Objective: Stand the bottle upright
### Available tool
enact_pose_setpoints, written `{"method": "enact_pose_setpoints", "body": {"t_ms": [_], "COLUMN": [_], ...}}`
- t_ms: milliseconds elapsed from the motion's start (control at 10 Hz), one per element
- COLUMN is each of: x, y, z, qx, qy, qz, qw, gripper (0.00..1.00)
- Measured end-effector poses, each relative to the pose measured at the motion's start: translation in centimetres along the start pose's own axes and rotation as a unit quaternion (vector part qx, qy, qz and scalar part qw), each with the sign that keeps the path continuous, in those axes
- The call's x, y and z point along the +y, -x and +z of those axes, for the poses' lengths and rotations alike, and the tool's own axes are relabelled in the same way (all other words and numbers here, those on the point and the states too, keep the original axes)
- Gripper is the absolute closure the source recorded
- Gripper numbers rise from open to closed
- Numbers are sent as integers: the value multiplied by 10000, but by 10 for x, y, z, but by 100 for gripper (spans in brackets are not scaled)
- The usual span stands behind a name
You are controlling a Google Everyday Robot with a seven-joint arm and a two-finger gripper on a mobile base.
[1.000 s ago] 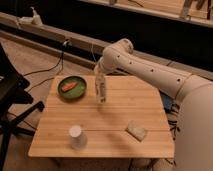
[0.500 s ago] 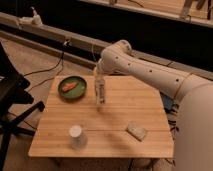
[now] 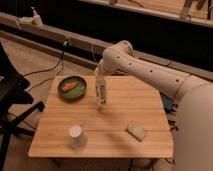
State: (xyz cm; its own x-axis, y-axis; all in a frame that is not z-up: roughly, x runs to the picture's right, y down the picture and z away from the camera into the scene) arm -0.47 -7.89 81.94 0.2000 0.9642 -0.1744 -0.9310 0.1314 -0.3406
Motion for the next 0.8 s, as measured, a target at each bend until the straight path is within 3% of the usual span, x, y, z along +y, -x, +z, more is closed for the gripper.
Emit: {"method": "enact_pose_setpoints", "body": {"t_ms": [200,500,800], "x": [3,-1,-3], "y": [14,27,39], "z": [4,8,10], "qx": [-136,-362,-493], "qy": [95,318,439], "qz": [135,305,144], "qw": [9998,9984,9977], "gripper": [99,100,100]}}
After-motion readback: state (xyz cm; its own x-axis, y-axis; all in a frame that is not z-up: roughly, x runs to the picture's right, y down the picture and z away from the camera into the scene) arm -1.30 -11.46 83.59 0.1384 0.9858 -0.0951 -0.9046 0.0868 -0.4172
